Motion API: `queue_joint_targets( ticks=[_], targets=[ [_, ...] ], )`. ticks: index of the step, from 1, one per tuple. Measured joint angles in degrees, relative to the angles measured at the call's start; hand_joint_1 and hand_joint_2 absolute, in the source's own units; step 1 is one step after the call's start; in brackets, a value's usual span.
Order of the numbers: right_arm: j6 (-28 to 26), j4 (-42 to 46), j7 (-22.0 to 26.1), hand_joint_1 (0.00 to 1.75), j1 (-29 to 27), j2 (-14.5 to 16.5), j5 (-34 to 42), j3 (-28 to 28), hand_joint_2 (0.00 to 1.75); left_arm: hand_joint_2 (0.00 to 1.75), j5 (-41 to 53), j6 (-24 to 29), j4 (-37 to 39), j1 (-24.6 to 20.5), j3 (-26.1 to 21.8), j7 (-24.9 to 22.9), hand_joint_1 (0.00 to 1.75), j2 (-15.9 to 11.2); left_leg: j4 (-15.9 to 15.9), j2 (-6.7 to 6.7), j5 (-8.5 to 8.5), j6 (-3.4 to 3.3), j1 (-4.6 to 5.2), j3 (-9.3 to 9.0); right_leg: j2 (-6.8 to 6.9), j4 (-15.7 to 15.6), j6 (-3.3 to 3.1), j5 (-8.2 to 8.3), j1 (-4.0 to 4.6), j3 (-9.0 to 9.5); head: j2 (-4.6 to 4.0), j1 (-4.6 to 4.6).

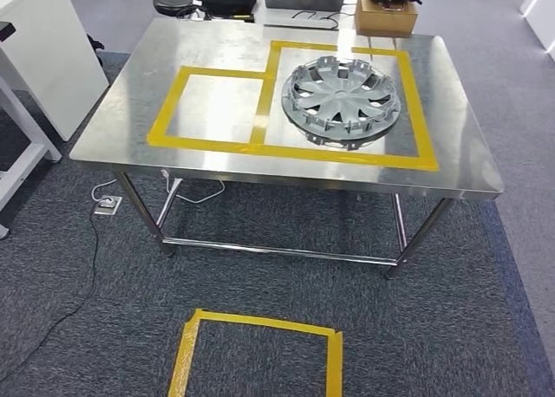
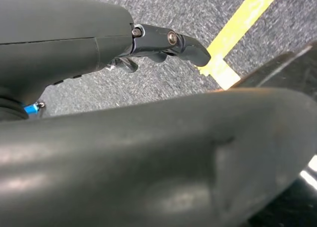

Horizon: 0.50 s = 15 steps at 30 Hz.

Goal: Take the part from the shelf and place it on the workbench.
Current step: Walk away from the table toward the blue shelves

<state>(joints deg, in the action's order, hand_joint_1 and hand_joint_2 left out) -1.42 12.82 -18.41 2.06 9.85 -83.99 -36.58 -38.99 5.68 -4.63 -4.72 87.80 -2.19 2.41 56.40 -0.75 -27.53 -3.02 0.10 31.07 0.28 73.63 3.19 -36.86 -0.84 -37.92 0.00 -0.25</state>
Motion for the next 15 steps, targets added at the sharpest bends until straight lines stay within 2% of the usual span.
queue_joint_targets(
  ticks=[1,2,3,4,5,6,7,9,10,11,13,14,15],
  targets=[
    [0.0,-0.04,-0.02,0.0,-0.01,-0.05,-0.01,0.15,0.0,0.0,0.0,0.0,-0.03,-0.02,0.07,0.01,0.0,0.01,0.08,-0.03,0.68,-0.03,0.17,0.89,-0.02,0.7,-0.15,1.06,0.06,1.0,0.0,-0.01],
    [0.0,-0.07,-0.04,0.0,-0.04,-0.1,-0.03,0.27,0.0,0.0,0.0,0.0,-0.07,-0.06,0.11,0.01,0.0,0.02,0.16,-0.03,1.33,-0.02,0.34,1.71,-0.03,-0.61,-0.42,2.87,0.15,2.93,0.0,-0.02],
    [0.01,-0.08,-0.09,0.0,-0.1,-0.16,-0.05,0.37,0.0,0.0,0.0,0.0,-0.1,-0.13,0.14,0.02,0.0,0.05,0.23,0.0,1.96,0.04,0.47,2.35,-0.05,-3.9,-0.83,4.51,0.3,5.85,0.0,-0.02],
    [0.02,-0.08,-0.1,0.0,-0.14,-0.23,-0.09,0.43,0.44,0.0,0.0,0.0,-0.15,-0.21,0.15,0.03,0.0,0.12,0.33,0.07,2.5,0.18,0.66,2.85,-0.06,-8.54,-1.31,5.23,0.54,9.44,0.0,-0.03],
    [0.01,-0.08,-0.1,0.0,-0.12,-0.28,-0.13,0.47,0.87,0.0,0.0,0.0,-0.18,-0.29,0.15,0.03,0.0,0.18,0.43,0.11,3.02,0.37,0.81,3.19,-0.05,-13.42,-1.75,5.01,0.69,12.73,0.0,-0.05],
    [-0.01,-0.09,-0.02,0.0,-0.08,-0.31,-0.2,0.56,1.31,0.0,0.05,0.0,-0.22,-0.38,0.16,0.01,0.0,0.22,0.5,0.1,3.58,0.61,0.91,3.43,-0.09,-17.25,-2.09,4.32,0.87,15.08,0.0,-0.08],
    [-0.11,-0.11,0.39,0.0,-0.08,-0.32,-0.41,0.7,1.75,0.0,0.3,-0.04,-0.25,-0.44,0.16,-0.15,0.0,0.25,0.49,0.05,4.12,0.92,0.96,3.66,-0.11,-19.56,-2.33,3.75,1.04,16.27,0.0,-0.12],
    [-0.66,-0.21,2.24,0.0,-0.31,-0.34,-1.19,1.35,1.75,0.0,1.12,-0.44,-0.27,-0.6,0.14,-0.98,0.0,0.21,0.45,0.04,4.82,1.55,0.91,4.11,-0.01,-20.52,-2.73,4.12,0.96,15.8,0.0,-0.2],
    [-1.14,-0.27,3.69,0.0,-0.5,-0.37,-1.35,1.75,1.75,0.0,1.35,-0.84,-0.32,-0.71,0.09,-1.59,0.0,0.21,0.92,0.15,3.84,1.91,0.86,4.4,0.17,-20.53,-3.05,4.71,0.85,15.28,0.0,-0.16],
    [-1.65,-0.32,5.34,0.0,-0.69,-0.39,-0.95,2.07,1.75,0.0,1.23,-1.33,-0.39,-0.84,0.01,-2.11,0.0,0.21,2.36,0.29,1.71,2.26,0.83,4.75,0.41,-20.58,-3.38,5.37,0.71,14.68,0.0,-0.07],
    [-2.49,-0.37,8.53,0.0,-0.96,-0.42,1.74,2.1,1.75,0.0,0.37,-2.12,-0.56,-1.05,-0.25,-2.77,0.0,0.25,8.63,0.48,-4.73,2.87,0.72,5.38,0.75,-20.41,-3.83,6.55,0.69,13.24,0.0,0.14],
    [-2.81,-0.38,9.57,0.0,-1.06,-0.42,3.66,1.73,1.75,0.0,-0.14,-2.36,-0.62,-1.1,-0.38,-2.94,0.0,0.28,12.47,0.5,-7.07,3.07,0.67,5.47,0.84,-20.17,-3.89,7.08,0.73,12.4,0.0,0.17],
    [-3.08,-0.4,10.08,0.0,-1.11,-0.42,5.78,1.11,1.75,0.0,-0.85,-2.56,-0.66,-1.11,-0.54,-3.21,0.0,0.33,15.54,0.51,-7.99,3.21,0.64,5.23,0.89,-19.77,-3.85,7.56,0.76,11.54,0.0,0.17]
  ],
)
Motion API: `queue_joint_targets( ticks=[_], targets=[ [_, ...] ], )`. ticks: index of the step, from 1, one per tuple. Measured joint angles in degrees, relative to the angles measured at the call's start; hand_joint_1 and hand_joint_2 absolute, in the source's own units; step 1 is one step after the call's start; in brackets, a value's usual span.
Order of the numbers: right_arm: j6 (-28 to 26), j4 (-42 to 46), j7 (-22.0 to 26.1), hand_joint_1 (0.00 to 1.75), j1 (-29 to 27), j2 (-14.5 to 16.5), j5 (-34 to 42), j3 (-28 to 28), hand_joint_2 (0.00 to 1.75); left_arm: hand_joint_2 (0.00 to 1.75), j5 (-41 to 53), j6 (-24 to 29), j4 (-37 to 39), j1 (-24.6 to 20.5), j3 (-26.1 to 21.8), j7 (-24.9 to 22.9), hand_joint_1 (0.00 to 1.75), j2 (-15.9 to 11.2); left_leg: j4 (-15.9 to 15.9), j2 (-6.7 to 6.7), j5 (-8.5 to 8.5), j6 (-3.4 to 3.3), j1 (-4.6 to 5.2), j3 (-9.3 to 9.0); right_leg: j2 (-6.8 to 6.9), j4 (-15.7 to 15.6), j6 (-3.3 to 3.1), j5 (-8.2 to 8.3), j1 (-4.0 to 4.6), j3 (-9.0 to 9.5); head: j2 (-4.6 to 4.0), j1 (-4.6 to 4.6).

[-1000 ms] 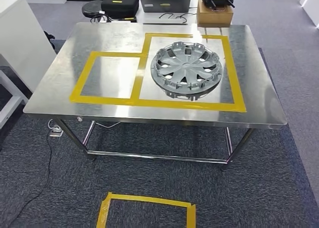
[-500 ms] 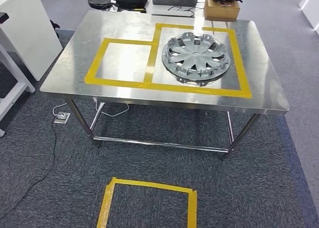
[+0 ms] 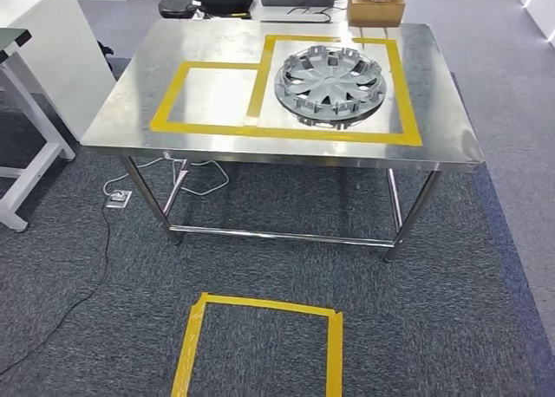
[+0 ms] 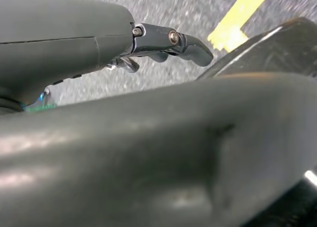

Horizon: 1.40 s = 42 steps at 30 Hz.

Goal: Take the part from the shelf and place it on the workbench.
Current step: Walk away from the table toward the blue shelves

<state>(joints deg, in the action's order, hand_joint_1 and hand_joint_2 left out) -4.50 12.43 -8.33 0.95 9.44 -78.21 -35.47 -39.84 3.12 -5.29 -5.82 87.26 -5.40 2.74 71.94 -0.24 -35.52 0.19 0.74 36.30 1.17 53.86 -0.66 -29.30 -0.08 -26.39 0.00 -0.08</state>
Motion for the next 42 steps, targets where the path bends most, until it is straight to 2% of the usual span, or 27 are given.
queue_joint_targets(
  ticks=[1,2,4,6,7,9,11,14,15,16,18,19,21,23,24,25,26,28,29,30,31,32,33,35,37,40,42],
  targets=[
    [-0.17,-0.03,0.1,0.0,-0.01,0.03,2.2,-0.89,1.75,0.0,-1.1,-0.28,-0.02,0.04,-0.3,-0.5,0.0,0.07,1.42,0.0,0.56,0.06,-0.05,-0.8,0.03,0.54,0.07,0.41,0.01,-0.94,0.0,0.01],
    [-0.21,-0.05,0.07,0.0,0.0,0.1,4.07,-1.92,1.75,0.0,-2.59,-0.6,-0.03,0.14,-0.81,-1.21,0.0,0.14,0.86,0.0,2.09,0.09,-0.15,-2.29,0.03,1.23,0.18,0.76,0.0,-1.95,0.0,0.01],
    [-0.26,-0.08,0.03,0.0,-0.04,0.23,5.89,-3.86,1.75,0.0,-5.68,-1.06,-0.04,0.53,-2.55,-2.59,0.0,0.24,-5.32,0.05,4.7,0.12,-0.46,-7.05,-0.06,2.81,0.55,1.28,0.02,-4.01,0.0,0.03],
    [-0.81,-0.08,0.33,0.0,-0.12,0.3,5.3,-4.8,1.75,0.0,-6.23,-0.59,-0.04,1.07,-3.92,-3.0,0.0,0.28,-12.13,0.23,4.34,-0.26,-0.51,-10.89,-0.18,4.09,1.08,1.89,0.2,-5.7,0.0,0.0],
    [-1.19,-0.09,0.48,0.0,-0.13,0.31,5.0,-5.0,1.75,0.0,-5.56,-0.15,-0.04,1.29,-4.19,-2.95,0.0,0.3,-13.83,0.32,3.68,-0.5,-0.42,-11.53,-0.2,4.4,1.35,2.34,0.29,-6.31,0.0,-0.02],
    [-1.43,-0.13,0.3,0.0,-0.09,0.32,5.4,-5.58,1.75,0.0,-4.08,0.77,-0.05,1.5,-4.22,-2.62,0.0,0.3,-14.86,0.27,3.59,-1.09,-0.48,-11.0,-0.26,4.71,1.92,3.0,0.32,-7.22,0.0,-0.03],
    [-0.76,-0.19,-0.35,0.0,-0.08,0.33,6.56,-6.54,1.75,0.0,-3.07,1.43,-0.06,1.52,-4.2,-2.03,0.0,0.32,-15.4,0.09,4.27,-2.06,-0.72,-9.84,-0.54,6.51,2.54,0.77,0.31,-8.57,0.0,-0.23],
    [-0.22,-0.23,-0.79,0.0,-0.09,0.36,7.18,-7.7,1.75,0.0,-2.66,1.64,-0.07,1.56,-4.19,-1.52,0.0,0.3,-15.47,-0.19,6.03,-3.19,-0.58,-7.61,-0.92,15.42,3.07,-6.44,0.18,-11.08,0.0,-0.67],
    [-0.22,-0.23,-0.79,0.0,-0.08,0.38,7.22,-7.97,1.75,0.44,-2.65,1.52,-0.07,1.56,-4.19,-1.43,0.0,0.29,-15.4,-0.28,6.67,-3.26,-0.44,-6.8,-0.94,18.37,3.12,-7.34,0.15,-11.42,0.0,-0.7],
    [-0.15,-0.23,-0.72,0.0,-0.07,0.42,7.29,-8.23,1.75,0.87,-2.73,1.26,-0.07,1.54,-4.18,-1.27,0.0,0.28,-15.31,-0.37,7.29,-3.3,-0.27,-5.97,-0.94,20.0,3.08,-6.88,0.14,-11.13,0.0,-0.72],
    [0.22,-0.25,-0.71,0.0,-0.1,0.48,7.52,-8.72,1.75,1.75,-3.35,0.42,-0.08,1.41,-4.21,-0.73,0.0,0.27,-15.17,-0.41,8.45,-3.29,0.01,-4.45,-0.95,17.6,2.71,-3.24,0.15,-7.83,0.0,-0.71],
    [0.45,-0.25,-0.75,0.0,-0.1,0.51,7.65,-8.97,1.75,1.75,-3.88,-0.07,-0.09,1.3,-4.25,-0.36,0.0,0.26,-15.12,-0.37,8.98,-3.23,0.1,-3.94,-0.97,13.9,2.4,-1.83,0.2,-4.97,0.0,-0.7],
    [0.57,-0.25,-0.88,0.0,-0.01,0.61,7.92,-9.49,1.75,1.75,-4.9,-0.72,-0.09,1.06,-4.4,0.35,0.0,0.23,-15.0,-0.29,10.04,-2.87,0.36,-3.26,-1.01,5.11,1.83,-1.8,0.39,1.02,0.0,-0.69],
    [0.31,-0.25,-1.26,0.0,0.03,0.8,8.1,-9.89,1.75,1.75,-5.53,-0.94,-0.09,0.88,-4.57,0.83,0.0,0.21,-14.96,-0.3,11.17,-2.3,0.44,-2.72,-1.03,0.63,1.52,-2.88,0.6,3.15,0.0,-0.69],
    [0.26,-0.29,-1.48,0.0,0.01,0.94,8.19,-10.06,1.75,1.75,-5.69,-1.0,-0.09,0.84,-4.64,0.93,0.0,0.19,-14.92,-0.29,11.51,-1.97,0.45,-2.44,-0.97,0.25,1.3,-2.69,0.52,2.71,0.0,-0.71],
    [0.3,-0.33,-1.72,0.0,-0.03,1.06,8.32,-10.28,1.75,1.31,-5.85,-1.06,-0.09,0.81,-4.74,0.99,0.0,0.18,-14.62,-0.21,11.13,-1.58,0.41,-2.1,-0.84,0.18,0.92,-2.21,0.4,2.1,0.0,-0.75],
    [0.38,-0.38,-2.03,0.0,-0.06,1.16,8.47,-10.52,1.75,0.87,-5.96,-1.14,-0.09,0.75,-4.86,1.02,0.0,0.16,-13.63,-0.12,9.68,-1.18,0.37,-1.69,-0.68,0.11,0.44,-1.61,0.26,1.53,0.0,-0.69],
    [0.64,-0.43,-2.76,0.0,-0.04,1.27,8.69,-11.02,0.87,0.0,-6.2,-1.43,-0.09,0.69,-5.13,0.99,0.0,0.11,-8.58,0.03,4.18,-0.42,0.14,-0.59,-0.4,0.07,-0.25,-0.37,0.12,0.18,0.0,-0.52],
    [0.8,-0.43,-3.1,0.0,-0.04,1.3,8.74,-11.2,0.44,0.0,-6.26,-1.68,-0.09,0.69,-5.21,0.93,0.0,0.08,-4.97,0.04,1.44,-0.16,0.0,-0.12,-0.35,0.19,-0.37,0.18,0.14,-0.55,0.0,-0.43],
    [0.96,-0.43,-3.35,0.0,-0.04,1.3,8.76,-11.34,0.0,0.0,-6.32,-1.97,-0.1,0.75,-5.26,0.83,0.0,0.06,-1.63,0.05,-0.19,0.07,-0.15,0.08,-0.31,0.4,-0.35,0.71,0.14,-1.21,0.0,-0.41],
    [1.07,-0.43,-3.6,0.0,-0.04,1.3,8.76,-11.48,0.0,0.0,-6.34,-2.22,-0.1,0.82,-5.28,0.7,0.0,0.05,0.51,0.05,-0.38,0.27,-0.32,-0.24,-0.27,0.74,-0.28,1.21,0.12,-1.99,0.0,-0.41],
    [1.22,-0.43,-3.83,0.0,-0.05,1.3,8.76,-11.61,0.0,0.0,-6.32,-2.42,-0.11,0.87,-5.3,0.54,0.0,0.04,0.88,0.04,0.72,0.44,-0.52,-1.24,-0.25,1.22,-0.15,1.64,0.09,-2.87,0.0,-0.4],
    [1.43,-0.43,-4.04,0.0,-0.05,1.3,8.78,-11.74,0.0,0.0,-6.28,-2.57,-0.11,0.93,-5.3,0.41,0.0,0.04,-0.77,0.04,2.53,0.6,-0.77,-2.99,-0.24,1.81,0.03,2.01,0.04,-3.8,0.0,-0.4],
    [1.87,-0.43,-4.41,0.0,-0.08,1.3,8.86,-12.07,0.0,0.0,-6.15,-2.7,-0.12,1.1,-5.3,0.23,0.0,0.06,-7.81,0.12,4.93,0.77,-1.15,-7.63,-0.27,3.16,0.49,2.54,0.05,-5.77,0.0,-0.35],
    [2.05,-0.43,-4.77,0.0,-0.19,1.29,8.91,-12.31,0.0,0.0,-5.98,-2.71,-0.13,1.34,-5.3,0.14,0.0,0.09,-13.25,0.29,4.5,0.35,-1.11,-10.45,-0.33,4.07,1.12,3.21,0.19,-7.16,0.0,-0.32],
    [2.23,-0.45,-5.1,0.0,-0.58,1.25,9.05,-12.57,0.0,0.0,-5.86,-2.69,-0.16,1.57,-5.3,0.18,0.0,0.16,-14.82,0.05,4.36,-0.71,-1.11,-9.83,-0.75,4.38,2.21,4.21,0.32,-8.56,0.0,-0.35],
    [2.29,-0.45,-5.22,0.0,-0.82,1.24,9.2,-12.8,0.0,0.0,-6.03,-2.76,-0.2,1.55,-5.3,0.27,0.0,0.21,-15.25,-0.66,5.15,-1.87,-1.39,-8.65,-1.06,6.72,2.95,1.42,0.31,-10.14,0.0,-0.7]
  ],
)
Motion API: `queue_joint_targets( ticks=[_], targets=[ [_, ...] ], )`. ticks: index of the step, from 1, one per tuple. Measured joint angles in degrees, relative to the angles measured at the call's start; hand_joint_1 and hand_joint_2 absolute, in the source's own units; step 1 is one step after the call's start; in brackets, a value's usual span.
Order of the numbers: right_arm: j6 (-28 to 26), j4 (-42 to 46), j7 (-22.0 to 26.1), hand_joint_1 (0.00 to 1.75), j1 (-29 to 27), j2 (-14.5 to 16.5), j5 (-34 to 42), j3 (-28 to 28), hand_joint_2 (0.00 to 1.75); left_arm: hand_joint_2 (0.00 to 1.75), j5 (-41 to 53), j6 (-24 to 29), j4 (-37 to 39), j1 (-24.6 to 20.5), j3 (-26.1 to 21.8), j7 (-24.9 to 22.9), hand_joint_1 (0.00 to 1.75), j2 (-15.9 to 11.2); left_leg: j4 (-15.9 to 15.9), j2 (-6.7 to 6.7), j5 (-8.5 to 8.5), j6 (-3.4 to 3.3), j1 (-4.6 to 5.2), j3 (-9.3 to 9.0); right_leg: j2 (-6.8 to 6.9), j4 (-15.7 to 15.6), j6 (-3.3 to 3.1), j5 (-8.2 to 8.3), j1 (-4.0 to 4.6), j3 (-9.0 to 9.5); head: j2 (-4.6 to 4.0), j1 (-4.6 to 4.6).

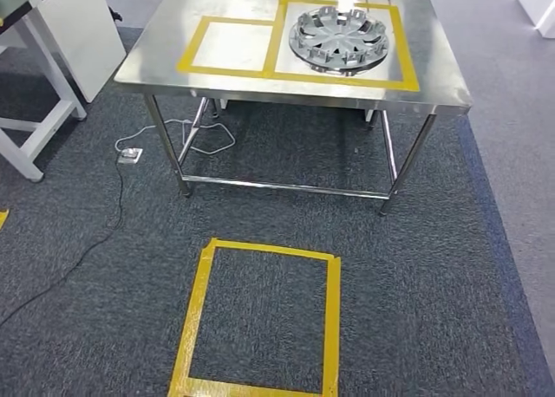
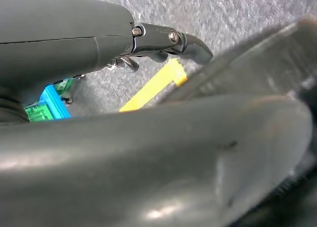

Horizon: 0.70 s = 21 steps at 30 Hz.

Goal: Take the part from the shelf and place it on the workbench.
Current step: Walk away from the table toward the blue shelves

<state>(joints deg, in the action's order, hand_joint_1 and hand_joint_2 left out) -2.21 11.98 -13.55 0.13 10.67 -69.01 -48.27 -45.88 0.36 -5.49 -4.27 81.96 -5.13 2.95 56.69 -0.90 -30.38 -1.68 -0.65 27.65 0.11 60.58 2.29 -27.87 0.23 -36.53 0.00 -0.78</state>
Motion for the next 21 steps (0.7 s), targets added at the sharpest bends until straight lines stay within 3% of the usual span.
queue_joint_targets(
  ticks=[2,3,4,5,6,8,9,10,11,13,15,17,19,20,21],
  targets=[
    [0.04,0.0,-0.1,0.0,-0.08,0.02,0.05,-0.16,0.0,0.0,-0.22,-0.05,-0.03,-0.01,-0.01,0.04,0.0,-0.03,0.01,-0.89,1.03,-0.87,0.1,1.26,-0.07,6.4,0.58,-5.24,-0.19,-1.95,0.0,-0.43],
    [0.05,0.0,-0.13,0.0,-0.09,0.02,0.05,-0.25,0.0,0.0,-0.28,-0.07,-0.03,0.0,-0.02,0.04,0.0,-0.04,0.06,-1.4,1.54,-1.04,0.22,1.93,-0.08,10.02,0.78,-7.02,-0.26,-2.61,0.0,-0.51],
    [0.06,0.0,-0.15,0.0,-0.1,0.02,0.05,-0.33,0.0,0.0,-0.29,-0.09,-0.04,0.0,-0.02,0.05,0.0,-0.06,0.1,-1.9,2.02,-1.08,0.34,2.59,-0.07,12.55,0.93,-7.52,-0.3,-2.74,0.0,-0.54],
    [0.07,0.0,-0.14,0.0,-0.11,0.02,0.06,-0.39,0.0,0.0,-0.32,-0.16,-0.04,-0.01,-0.02,0.08,0.0,-0.07,0.16,-2.43,2.46,-1.09,0.45,3.22,-0.04,13.33,1.0,-6.78,-0.33,-2.07,0.0,-0.55],
    [0.07,0.0,-0.05,0.0,-0.08,0.02,0.07,-0.43,0.0,0.0,-0.44,-0.31,-0.05,-0.02,-0.04,0.17,0.0,-0.07,0.19,-2.95,2.82,-1.06,0.52,3.79,0.09,11.98,0.98,-5.1,-0.34,-0.38,0.0,-0.56],
    [0.04,0.0,0.31,0.0,0.19,0.03,0.18,-0.46,0.0,0.0,-0.81,-0.69,-0.1,-0.01,-0.15,0.53,0.0,-0.04,0.26,-4.02,3.44,-0.81,0.69,4.52,1.83,4.18,0.67,-2.36,-0.21,5.42,0.0,-0.58],
    [-0.04,0.0,0.5,0.0,0.45,0.03,0.23,-0.49,0.0,0.0,-0.98,-0.82,-0.14,0.04,-0.21,0.74,0.0,-0.02,0.3,-4.57,3.72,-0.56,0.8,4.67,3.07,-0.3,0.32,-2.2,0.01,8.45,0.0,-0.56],
    [-0.13,-0.01,0.61,0.0,0.7,0.04,0.27,-0.53,0.0,0.0,-1.04,-0.83,-0.16,0.09,-0.25,0.87,0.0,0.01,0.35,-5.17,4.04,-0.26,0.89,4.71,4.06,-3.63,-0.06,-2.61,0.23,10.34,0.0,-0.54],
    [-0.22,-0.02,0.63,0.0,0.87,0.05,0.27,-0.61,0.0,0.0,-0.99,-0.75,-0.18,0.1,-0.26,0.96,0.0,0.03,0.36,-5.82,4.36,0.06,0.92,4.68,4.47,-5.49,-0.51,-3.22,0.48,11.17,0.0,-0.52],
    [-0.28,-0.06,0.48,0.0,0.93,0.18,0.18,-0.81,0.0,0.0,-0.69,-0.36,-0.19,0.01,-0.26,0.88,0.0,0.01,0.44,-6.49,4.64,0.74,0.82,4.69,3.44,-6.28,-1.59,-2.86,0.48,10.74,0.0,-0.52],
    [-0.28,-0.1,0.22,0.0,0.88,0.38,-0.05,-0.97,0.0,0.0,-0.59,0.51,-0.19,-0.03,-0.26,0.33,0.0,-0.06,2.58,-3.9,2.5,1.5,0.65,5.42,2.31,-6.57,-2.69,-1.94,0.15,10.16,0.0,-0.39],
    [-0.5,-0.11,0.43,0.0,0.91,0.56,-0.19,-1.01,0.0,0.0,-1.56,1.59,-0.19,-0.03,-0.39,-0.57,0.0,-0.19,8.89,-0.69,-2.14,2.01,0.51,7.38,1.17,-6.51,-3.36,-1.15,0.02,9.3,0.0,-0.14],
    [-1.28,-0.11,1.43,0.0,0.9,0.74,-0.04,-1.05,0.0,0.0,-3.06,2.16,-0.19,-0.06,-0.84,-1.06,0.0,-0.35,15.26,0.12,-5.28,2.12,0.47,8.8,-0.29,-6.05,-3.51,-0.59,0.08,8.56,0.0,-0.03],
    [-1.78,-0.11,1.96,0.0,0.87,0.82,0.03,-1.12,0.0,0.0,-3.56,2.27,-0.19,-0.08,-1.15,-1.1,0.0,-0.43,16.08,0.24,-5.19,2.1,0.47,8.44,-1.14,-5.67,-3.47,-0.39,0.1,8.22,0.0,-0.02],
    [-2.27,-0.11,2.36,0.0,0.85,0.88,0.07,-1.2,0.0,0.0,-3.87,2.33,-0.19,-0.08,-1.42,-1.09,0.0,-0.49,14.75,0.4,-3.96,2.01,0.46,7.19,-2.01,-5.22,-3.4,-0.26,0.1,7.91,0.0,-0.03]
  ],
)
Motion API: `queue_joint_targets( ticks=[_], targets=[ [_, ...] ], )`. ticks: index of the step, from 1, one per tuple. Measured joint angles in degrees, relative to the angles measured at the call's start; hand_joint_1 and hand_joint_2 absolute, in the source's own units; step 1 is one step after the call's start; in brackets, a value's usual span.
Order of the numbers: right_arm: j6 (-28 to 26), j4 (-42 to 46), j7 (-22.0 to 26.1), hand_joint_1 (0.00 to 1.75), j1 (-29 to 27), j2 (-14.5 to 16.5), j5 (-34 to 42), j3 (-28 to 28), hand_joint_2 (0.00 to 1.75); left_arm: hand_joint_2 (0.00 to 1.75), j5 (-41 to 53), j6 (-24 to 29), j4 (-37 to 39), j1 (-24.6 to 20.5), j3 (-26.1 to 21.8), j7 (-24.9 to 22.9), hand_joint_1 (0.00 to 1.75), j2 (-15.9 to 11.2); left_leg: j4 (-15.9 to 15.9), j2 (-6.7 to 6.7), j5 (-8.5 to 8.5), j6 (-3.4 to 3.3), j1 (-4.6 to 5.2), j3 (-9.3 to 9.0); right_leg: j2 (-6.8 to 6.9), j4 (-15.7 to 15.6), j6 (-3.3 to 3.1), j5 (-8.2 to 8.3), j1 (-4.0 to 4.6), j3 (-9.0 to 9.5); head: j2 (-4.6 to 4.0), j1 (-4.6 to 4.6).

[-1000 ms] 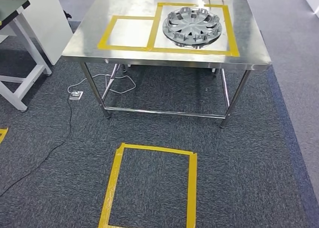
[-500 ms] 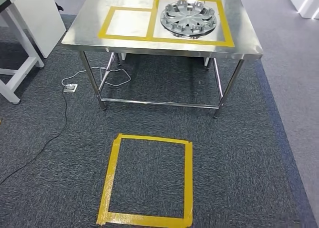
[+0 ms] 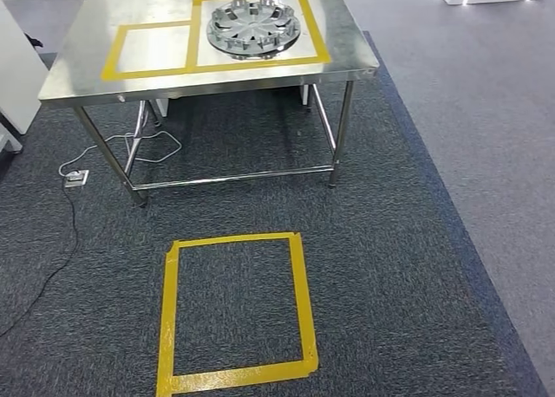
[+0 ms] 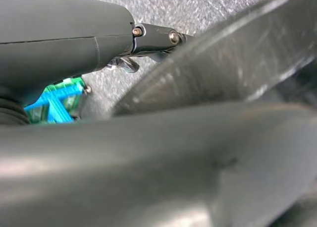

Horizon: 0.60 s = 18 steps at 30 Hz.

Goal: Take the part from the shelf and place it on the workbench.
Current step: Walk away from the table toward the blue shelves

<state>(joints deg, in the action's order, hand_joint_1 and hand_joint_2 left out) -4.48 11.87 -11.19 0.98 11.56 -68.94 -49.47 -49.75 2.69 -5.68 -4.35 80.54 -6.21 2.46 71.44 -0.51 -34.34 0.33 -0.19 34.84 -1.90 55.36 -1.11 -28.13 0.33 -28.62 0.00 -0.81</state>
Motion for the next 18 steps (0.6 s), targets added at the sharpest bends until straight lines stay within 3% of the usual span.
queue_joint_targets(
  ticks=[1,3,5,7,9,11,13,14,15,16,18],
  targets=[
    [-0.42,0.0,0.2,0.0,-0.01,0.04,-0.03,-0.07,0.0,0.0,-0.16,0.09,0.0,0.04,-0.19,0.03,0.0,-0.08,-3.22,0.47,2.01,-0.16,-0.02,-1.96,-0.87,0.51,0.08,0.06,-0.01,-0.36,0.0,0.01],
    [-0.99,0.0,0.26,0.0,0.0,0.19,-0.12,-0.14,0.0,0.0,-0.32,0.31,0.0,0.29,-0.35,0.1,0.0,-0.31,-9.75,3.0,4.63,-0.63,-0.18,-5.48,-2.42,1.45,0.35,0.11,-0.08,-1.27,0.0,-0.02],
    [-1.18,0.0,0.26,0.0,0.07,0.32,-0.16,-0.17,0.0,0.0,-0.45,0.45,0.0,0.61,-0.44,0.19,0.0,-0.49,-12.35,4.69,4.95,-0.98,-0.2,-6.57,-3.83,2.06,1.05,0.45,-0.26,-2.27,0.0,0.05],
    [-1.22,0.0,0.26,0.0,-0.02,0.34,-0.2,-0.2,0.0,0.0,-0.39,0.58,-0.01,0.47,-0.55,0.22,0.0,-0.48,-13.43,3.58,4.89,-1.36,-0.22,-6.52,-4.76,2.36,1.9,0.89,-0.37,-3.29,0.0,0.18],
    [-1.26,0.0,0.18,0.0,-0.12,0.35,-0.36,-0.23,0.0,0.0,-0.06,1.06,-0.02,0.2,-0.61,0.0,0.0,-0.56,-14.72,2.05,4.9,-2.09,-0.5,-6.5,-2.74,4.03,2.52,-0.19,-0.26,-4.9,0.0,-0.15],
    [-1.31,0.0,-0.03,0.0,-0.02,0.36,-0.58,-0.23,0.0,0.0,0.42,1.74,-0.02,0.43,-0.6,-0.63,0.0,-0.76,-15.12,0.42,5.17,-2.56,-0.65,-6.15,0.44,9.86,3.16,-3.51,-0.38,-7.78,0.0,-0.7],
    [-1.32,0.0,-0.22,0.0,0.01,0.34,-0.91,-0.23,0.0,0.0,0.59,2.06,-0.02,0.79,-0.59,-1.29,0.0,-0.97,-15.03,-1.44,5.32,-2.56,-0.64,-5.74,1.49,16.81,3.78,-6.41,-0.77,-10.57,0.0,-0.9],
    [-1.32,0.0,-0.26,0.0,-0.03,0.34,-1.13,-0.23,0.0,0.0,0.33,2.02,-0.02,0.86,-0.6,-1.64,0.0,-1.07,-14.99,-2.35,5.38,-2.51,-0.65,-5.62,1.67,18.13,4.0,-6.58,-0.93,-10.83,0.0,-0.92],
    [-1.34,0.0,-0.25,0.0,-0.1,0.32,-1.39,-0.23,0.0,0.0,-0.11,1.87,-0.02,0.87,-0.64,-2.0,0.0,-1.15,-14.96,-3.19,5.44,-2.44,-0.66,-5.58,1.91,17.26,4.14,-5.77,-1.06,-9.97,0.0,-0.93],
    [-1.39,0.0,-0.17,0.0,-0.14,0.3,-1.72,-0.23,0.0,0.0,-0.61,1.59,-0.02,0.8,-0.73,-2.41,0.0,-1.22,-14.94,-3.94,5.49,-2.33,-0.69,-5.58,2.43,14.04,4.19,-4.13,-1.16,-7.86,0.0,-0.93],
    [-1.61,0.0,-0.07,0.0,-0.06,0.23,-2.33,-0.22,0.0,0.0,-1.29,0.97,-0.03,0.68,-0.97,-3.09,0.0,-1.38,-14.85,-5.28,5.55,-1.88,-0.59,-5.7,4.76,5.57,3.95,-1.58,-1.05,-2.88,0.0,-0.94]
  ],
)
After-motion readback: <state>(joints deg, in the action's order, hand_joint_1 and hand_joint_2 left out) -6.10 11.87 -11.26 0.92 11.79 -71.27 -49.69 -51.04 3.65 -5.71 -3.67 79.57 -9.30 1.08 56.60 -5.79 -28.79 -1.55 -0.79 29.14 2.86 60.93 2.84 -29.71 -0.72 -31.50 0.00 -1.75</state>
